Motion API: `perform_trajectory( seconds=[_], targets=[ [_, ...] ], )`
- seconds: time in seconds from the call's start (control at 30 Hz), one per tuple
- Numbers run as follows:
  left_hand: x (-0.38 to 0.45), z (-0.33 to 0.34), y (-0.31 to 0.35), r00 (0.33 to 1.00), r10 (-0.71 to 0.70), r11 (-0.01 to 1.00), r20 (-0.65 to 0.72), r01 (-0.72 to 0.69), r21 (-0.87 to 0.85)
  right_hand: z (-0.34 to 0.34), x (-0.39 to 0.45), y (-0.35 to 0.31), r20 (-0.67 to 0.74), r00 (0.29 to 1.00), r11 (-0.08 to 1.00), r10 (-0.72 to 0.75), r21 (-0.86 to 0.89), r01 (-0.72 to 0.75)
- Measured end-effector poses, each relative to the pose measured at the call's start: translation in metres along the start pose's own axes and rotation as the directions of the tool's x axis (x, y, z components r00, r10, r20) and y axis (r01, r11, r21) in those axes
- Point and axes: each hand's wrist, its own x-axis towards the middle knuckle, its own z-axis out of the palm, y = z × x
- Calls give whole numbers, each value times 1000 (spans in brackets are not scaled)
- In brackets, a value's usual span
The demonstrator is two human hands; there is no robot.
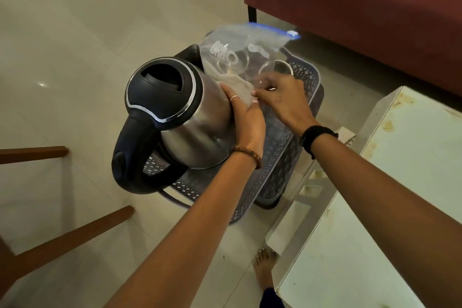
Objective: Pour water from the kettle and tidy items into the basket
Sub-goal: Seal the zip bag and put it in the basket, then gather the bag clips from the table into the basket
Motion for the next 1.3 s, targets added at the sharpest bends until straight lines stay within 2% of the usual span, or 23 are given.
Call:
perform_trajectory(
  seconds=[0.13, 0.23, 0.33, 0.43, 0.57, 0.7, 0.77, 0.8, 0.87, 0.93, 1.0, 1.1, 1.2, 1.3],
  targets=[
    [-21, -4, -6, 998, 52, 998, -18, -52, 29, -5, -23, 1, -113, 992, 994, 54, 98, -42],
    [-56, 2, -19, 970, 233, 964, -73, -220, 150, -18, -59, 7, -192, 976, 974, 99, 218, -56],
    [-105, 23, -45, 949, 310, 899, 65, -314, 305, -44, -110, 23, -295, 944, 966, 148, 248, -74],
    [-153, 52, -81, 945, 237, 864, 223, -310, 396, -77, -170, 52, -356, 889, 938, 288, 293, -187],
    [-215, 89, -126, 919, 112, 871, 377, -274, 408, -126, -254, 102, -334, 814, 867, 475, 337, -367],
    [-266, 112, -173, 934, -16, 856, 358, -172, 488, -178, -332, 148, -372, 717, 804, 590, 353, -479],
    [-290, 118, -195, 940, -54, 816, 337, -153, 557, -200, -363, 167, -393, 666, 773, 634, 358, -524],
    [-300, 120, -204, 948, -55, 778, 313, -156, 609, -210, -375, 176, -406, 646, 763, 647, 338, -551],
    [-315, 122, -220, 979, -32, 667, 202, -130, 733, -227, -392, 193, -450, 641, 769, 622, 194, -610],
    [-328, 125, -231, 999, -26, 570, 41, -19, 822, -247, -405, 210, -507, 661, 768, 553, 5, -640],
    [-341, 129, -240, 995, -55, 537, -86, 102, 837, -263, -412, 227, -536, 679, 749, 502, -124, -651],
    [-354, 133, -256, 990, -72, 627, -125, 142, 766, -274, -417, 247, -490, 745, 697, 452, -327, -638],
    [-358, 133, -266, 999, -19, 721, -27, 33, 692, -277, -418, 259, -436, 803, 624, 405, -511, -592],
    [-358, 132, -267, 1000, -4, 798, 26, -12, 603, -273, -420, 258, -376, 853, 582, 362, -623, -522]
  ],
)
